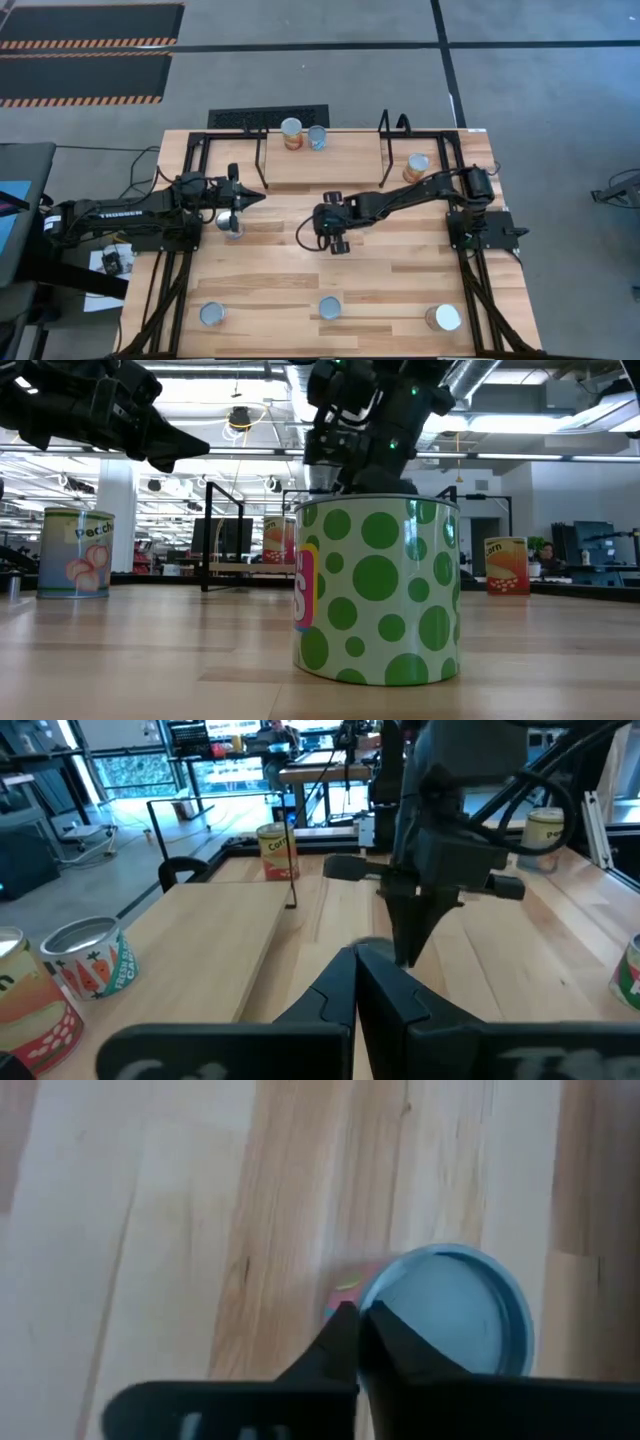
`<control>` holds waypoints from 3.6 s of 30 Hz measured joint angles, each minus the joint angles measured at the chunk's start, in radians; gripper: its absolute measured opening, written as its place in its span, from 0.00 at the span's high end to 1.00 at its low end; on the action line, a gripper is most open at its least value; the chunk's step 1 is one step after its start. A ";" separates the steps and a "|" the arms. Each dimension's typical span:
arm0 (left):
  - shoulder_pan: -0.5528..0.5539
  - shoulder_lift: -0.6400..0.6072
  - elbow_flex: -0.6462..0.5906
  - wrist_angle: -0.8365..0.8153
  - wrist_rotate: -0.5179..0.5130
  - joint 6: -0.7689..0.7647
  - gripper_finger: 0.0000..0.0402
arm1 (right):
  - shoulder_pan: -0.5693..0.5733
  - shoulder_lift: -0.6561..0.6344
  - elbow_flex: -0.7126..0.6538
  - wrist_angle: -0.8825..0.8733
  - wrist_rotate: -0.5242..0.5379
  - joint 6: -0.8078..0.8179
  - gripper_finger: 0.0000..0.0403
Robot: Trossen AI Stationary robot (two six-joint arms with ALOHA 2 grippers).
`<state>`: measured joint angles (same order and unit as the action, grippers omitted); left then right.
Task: Pick and place cans onto a shelf
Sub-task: Put the blue can on the shelf
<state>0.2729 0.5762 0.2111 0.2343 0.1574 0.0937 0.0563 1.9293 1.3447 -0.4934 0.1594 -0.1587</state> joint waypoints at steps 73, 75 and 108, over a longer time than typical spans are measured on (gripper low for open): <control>0.000 0.000 0.001 0.003 -0.010 -0.019 1.00 | -0.637 0.024 0.247 -0.104 -0.186 -0.165 0.97; 0.000 0.000 0.001 0.003 -0.009 -0.019 1.00 | -0.639 0.024 0.247 -0.097 -0.182 -0.166 0.97; -0.002 0.000 0.001 0.004 -0.007 -0.023 1.00 | -0.639 0.070 0.248 -0.084 -0.178 -0.216 0.93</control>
<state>0.2714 0.5758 0.2123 0.2384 0.1501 0.0708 -0.5829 1.9993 1.5925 -0.5771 -0.0181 -0.3748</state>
